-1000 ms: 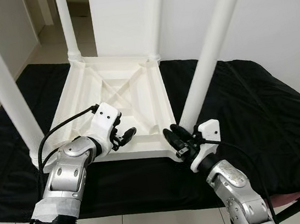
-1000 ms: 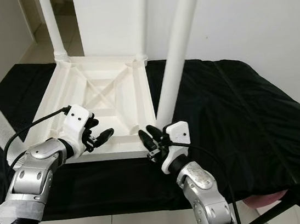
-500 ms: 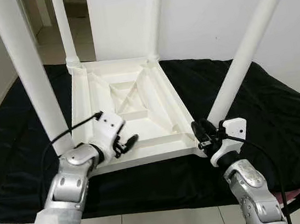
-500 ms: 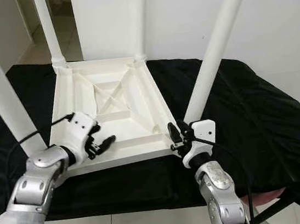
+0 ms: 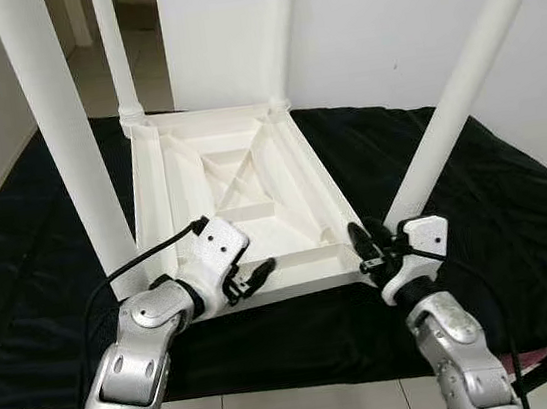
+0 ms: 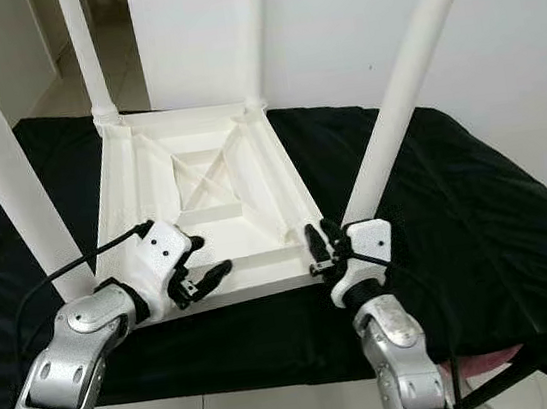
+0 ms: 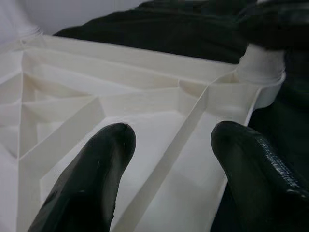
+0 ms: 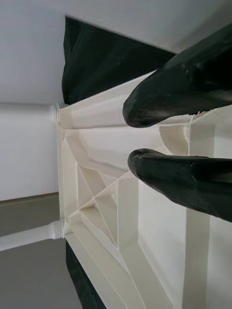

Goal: Building children table

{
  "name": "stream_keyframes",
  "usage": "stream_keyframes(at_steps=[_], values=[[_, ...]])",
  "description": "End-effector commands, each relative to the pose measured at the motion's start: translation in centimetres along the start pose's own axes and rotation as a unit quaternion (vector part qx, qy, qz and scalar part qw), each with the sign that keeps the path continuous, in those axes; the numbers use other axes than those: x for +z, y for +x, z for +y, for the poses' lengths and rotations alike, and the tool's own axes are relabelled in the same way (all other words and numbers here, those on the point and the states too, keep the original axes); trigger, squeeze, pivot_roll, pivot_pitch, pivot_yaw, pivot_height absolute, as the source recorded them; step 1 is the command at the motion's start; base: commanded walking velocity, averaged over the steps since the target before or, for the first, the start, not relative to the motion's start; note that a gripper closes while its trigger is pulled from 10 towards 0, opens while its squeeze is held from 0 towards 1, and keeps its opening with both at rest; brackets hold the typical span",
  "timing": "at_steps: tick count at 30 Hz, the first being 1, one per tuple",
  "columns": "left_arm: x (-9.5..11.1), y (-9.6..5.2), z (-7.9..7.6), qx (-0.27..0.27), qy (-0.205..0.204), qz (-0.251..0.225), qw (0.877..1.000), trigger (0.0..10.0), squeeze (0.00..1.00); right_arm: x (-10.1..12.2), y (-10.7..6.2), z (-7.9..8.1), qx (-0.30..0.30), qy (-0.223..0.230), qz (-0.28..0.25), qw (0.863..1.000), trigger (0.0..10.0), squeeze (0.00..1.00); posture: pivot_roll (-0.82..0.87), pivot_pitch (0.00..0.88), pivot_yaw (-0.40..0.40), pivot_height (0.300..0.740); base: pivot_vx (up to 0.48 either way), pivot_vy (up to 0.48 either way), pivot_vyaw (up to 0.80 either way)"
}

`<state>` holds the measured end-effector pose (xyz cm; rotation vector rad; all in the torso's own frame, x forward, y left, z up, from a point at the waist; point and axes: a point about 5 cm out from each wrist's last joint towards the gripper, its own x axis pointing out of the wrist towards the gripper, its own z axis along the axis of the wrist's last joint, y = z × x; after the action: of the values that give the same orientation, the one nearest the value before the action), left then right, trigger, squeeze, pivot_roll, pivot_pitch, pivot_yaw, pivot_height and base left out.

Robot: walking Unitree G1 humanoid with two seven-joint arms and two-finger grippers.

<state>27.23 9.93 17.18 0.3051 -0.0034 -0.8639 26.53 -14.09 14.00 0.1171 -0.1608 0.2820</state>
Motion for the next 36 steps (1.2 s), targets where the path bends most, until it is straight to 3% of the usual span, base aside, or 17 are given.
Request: stream_keyframes(at_steps=[1,5,10,11,14,18,25,30,36], values=[[0.2,-0.1,-0.9,-0.027,-0.01,-0.015,0.999,10.0,0.0,-0.3,0.0,0.0,0.0,-0.003,0.008,1.0,10.0,0.0,0.01,0.0,-0.096,0.74,0.0,0.0,0.0],[1.0,-1.5,-2.2,-0.044,-0.016,-0.046,0.998,10.0,0.0,-0.5,0.2,0.1,0.003,-0.008,0.012,1.0,10.0,0.0,0.01,0.0,-0.091,0.74,0.0,0.0,0.0],[1.4,-2.1,-2.3,-0.031,-0.021,-0.059,0.998,10.0,0.0,-0.5,0.4,0.0,0.001,-0.009,0.012,1.0,10.0,0.0,0.01,0.0,-0.09,0.74,0.0,0.0,0.0],[1.6,-2.7,-2.0,0.016,-0.036,-0.065,0.997,10.0,0.0,-0.5,0.7,-0.2,-0.001,-0.01,0.011,1.0,10.0,0.0,0.04,0.0,-0.104,0.74,0.0,0.0,0.0],[1.7,-3.0,-1.9,0.035,-0.043,-0.067,0.996,10.0,0.0,-0.4,0.9,-0.2,-0.002,-0.009,0.011,1.0,10.0,0.0,0.04,0.0,-0.104,0.74,0.0,0.0,0.0],[1.9,-4.0,-1.5,0.109,-0.073,-0.079,0.988,10.0,0.0,-0.6,2.1,-0.5,-0.001,-0.011,0.011,1.0,10.0,0.0,0.08,0.0,-0.145,0.74,0.0,0.0,0.0],[2.2,-4.7,-1.6,0.145,-0.077,-0.091,0.982,10.0,0.0,-0.6,3.2,-0.5,0.008,-0.011,0.012,1.0,10.0,0.0,0.11,0.0,-0.193,0.74,0.0,0.0,0.0],[3.6,-6.2,-1.8,0.251,-0.082,-0.138,0.955,10.0,0.0,-0.9,5.7,0.3,0.052,-0.012,0.021,0.998,10.0,0.0,0.19,0.0,-0.283,0.74,0.0,0.0,0.0],[4.4,-7.1,-2.0,0.307,-0.065,-0.162,0.936,10.0,0.0,-1.0,6.9,0.8,0.069,-0.007,0.024,0.997,10.0,0.0,0.22,0.0,-0.313,0.74,0.0,0.0,0.0]])
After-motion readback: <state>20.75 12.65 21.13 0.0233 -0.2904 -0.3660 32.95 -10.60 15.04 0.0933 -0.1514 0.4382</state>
